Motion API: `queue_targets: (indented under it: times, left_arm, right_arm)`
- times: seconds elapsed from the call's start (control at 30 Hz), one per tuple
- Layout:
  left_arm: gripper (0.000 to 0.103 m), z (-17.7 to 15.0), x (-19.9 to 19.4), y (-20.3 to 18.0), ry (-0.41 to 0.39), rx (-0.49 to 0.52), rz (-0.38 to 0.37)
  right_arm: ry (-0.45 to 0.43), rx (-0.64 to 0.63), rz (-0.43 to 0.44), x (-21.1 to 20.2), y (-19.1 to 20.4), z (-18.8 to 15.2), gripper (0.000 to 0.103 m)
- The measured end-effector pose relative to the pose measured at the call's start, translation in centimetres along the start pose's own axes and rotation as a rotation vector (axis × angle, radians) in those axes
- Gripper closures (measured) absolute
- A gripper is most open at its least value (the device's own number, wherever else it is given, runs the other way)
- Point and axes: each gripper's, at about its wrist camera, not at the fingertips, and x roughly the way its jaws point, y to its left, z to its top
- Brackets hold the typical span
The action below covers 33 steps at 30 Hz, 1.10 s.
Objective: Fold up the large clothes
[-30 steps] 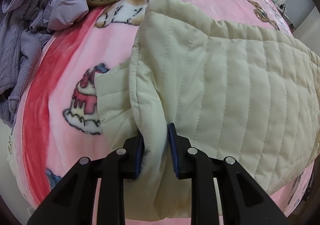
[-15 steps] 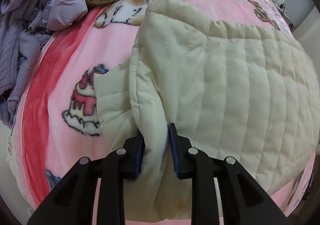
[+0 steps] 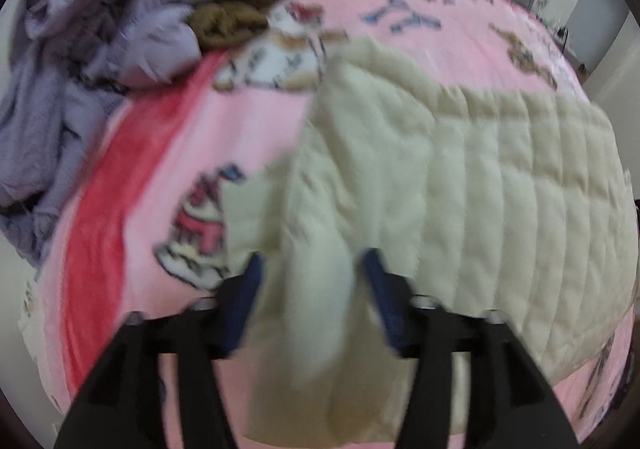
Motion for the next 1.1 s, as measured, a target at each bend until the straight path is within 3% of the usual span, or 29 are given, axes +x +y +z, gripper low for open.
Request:
queue_targets:
  times: [0.1, 0.17, 0.3, 0.4, 0.43, 0.47, 0.5, 0.53, 0.57, 0.67, 0.73, 0.8, 0.9, 0.93, 0.97, 1.0, 1.03, 1.1]
  left_arm:
    - [0.03, 0.8, -0.8, 1.0, -0.046, 0.027, -0.018]
    - [0.029, 1.5, -1.0, 1.5, -0.055, 0.033, -0.035]
    - [0.029, 1.6, -1.7, 1.9, -0.09, 0.016, -0.077]
    - [0.028, 1.4, -0.3, 0.8, -0.027, 0.074, -0.108]
    - [0.028, 1.3, 0.4, 0.1, 0.0, 0.094, -0.103]
    - [0.028, 1.2, 1.1, -0.5, 0.022, 0.116, -0.094]
    - [0.028, 1.1, 1.7, -1.0, 0.028, 0.131, -0.081]
    - [0.028, 1.2, 2.1, -1.4, 0.022, 0.141, -0.07]
    - [0.028, 1.4, 2.4, -1.6, 0.018, 0.132, -0.055]
    - [0.032, 1.9, 2.8, -1.5, 0.037, 0.083, -0.032]
    - [0.029, 1.8, 3.0, -1.4, 0.053, 0.056, -0.029]
    - [0.021, 1.4, 2.9, -1.2, 0.037, 0.052, -0.032]
    - [0.018, 1.1, 1.5, -0.6, -0.025, 0.096, -0.027]
    - [0.016, 1.0, 0.9, -0.2, -0.044, 0.104, -0.011]
    - [0.013, 1.0, 0.6, 0.3, -0.055, 0.109, -0.008]
    - [0.012, 1.0, 0.5, 0.8, -0.056, 0.11, -0.024]
    - [0.011, 1.1, 0.6, 1.5, -0.037, 0.108, -0.059]
    - [0.009, 1.3, 1.4, 2.2, 0.01, 0.088, -0.116]
  right_arm:
    - [0.032, -0.047, 0.031, -0.6, 0.5, -0.5, 0.036]
    - [0.007, -0.048, 0.019, -1.1, 0.7, -0.5, 0.033]
    - [-0.116, -0.014, 0.177, -3.8, 1.5, -1.3, 0.017]
    - [-0.049, -0.147, 0.102, -2.1, 4.0, -1.5, 0.014]
    - [-0.003, -0.2, 0.053, -0.8, 4.9, -1.6, 0.021]
    - [0.047, -0.234, 0.025, 0.5, 5.5, -1.8, 0.042]
    - [0.106, -0.239, 0.061, 2.0, 5.9, -2.1, 0.055]
    - [0.133, -0.217, 0.084, 2.8, 6.0, -2.3, 0.074]
    - [0.131, -0.199, 0.083, 3.0, 5.9, -2.4, 0.085]
    - [0.083, -0.148, 0.05, 1.9, 5.4, -2.4, 0.094]
    - [0.071, -0.11, -0.003, 1.4, 4.2, -2.9, 0.095]
    - [0.121, -0.049, 0.016, 2.6, 2.9, -3.9, 0.094]
    - [0.135, -0.022, 0.012, 3.4, 2.6, -4.3, 0.09]
    - [0.133, -0.029, -0.001, 3.3, 2.6, -4.2, 0.081]
    - [0.123, -0.034, -0.036, 2.9, 2.6, -4.2, 0.061]
    - [0.103, -0.036, -0.067, 2.4, 2.6, -4.2, 0.047]
    - [0.084, -0.04, -0.099, 1.9, 2.5, -4.2, 0.025]
    - [0.076, -0.026, -0.067, 1.2, 1.8, -4.1, 0.024]
